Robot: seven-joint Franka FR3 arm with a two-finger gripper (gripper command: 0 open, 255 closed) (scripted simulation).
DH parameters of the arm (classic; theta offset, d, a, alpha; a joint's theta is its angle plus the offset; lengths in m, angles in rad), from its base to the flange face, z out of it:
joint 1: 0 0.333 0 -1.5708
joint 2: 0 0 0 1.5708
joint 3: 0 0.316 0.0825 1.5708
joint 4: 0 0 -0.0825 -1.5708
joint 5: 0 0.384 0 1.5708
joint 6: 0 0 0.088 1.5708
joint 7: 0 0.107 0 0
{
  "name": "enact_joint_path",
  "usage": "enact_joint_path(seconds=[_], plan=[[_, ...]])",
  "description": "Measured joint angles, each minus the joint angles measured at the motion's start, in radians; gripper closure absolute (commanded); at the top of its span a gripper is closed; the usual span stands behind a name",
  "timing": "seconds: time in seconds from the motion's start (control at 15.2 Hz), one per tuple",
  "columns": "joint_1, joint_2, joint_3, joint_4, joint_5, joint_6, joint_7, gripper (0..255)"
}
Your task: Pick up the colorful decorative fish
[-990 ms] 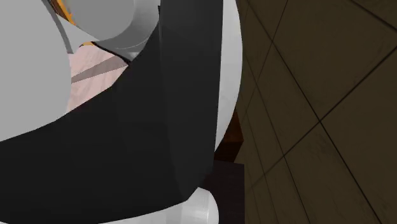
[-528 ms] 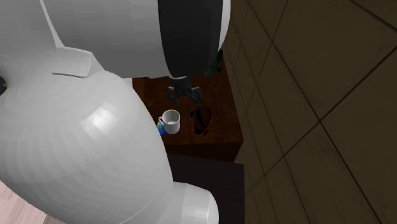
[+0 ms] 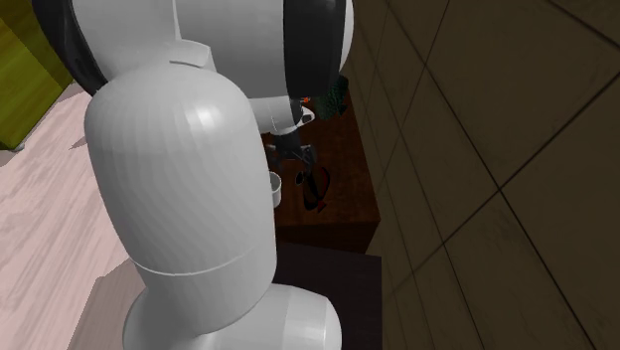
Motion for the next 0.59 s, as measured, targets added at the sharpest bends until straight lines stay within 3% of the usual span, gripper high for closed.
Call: enact_joint_path(seconds=[0.26,0.33,0.59], plan=[[0.005,0.053,-0.008,0.005,-0.019,0.046,0.020,0],[0.006,0.056,-0.008,0.005,-0.020,0.049,0.022,255],[0.007,0.059,-0.009,0.005,-0.021,0.052,0.024,255]])
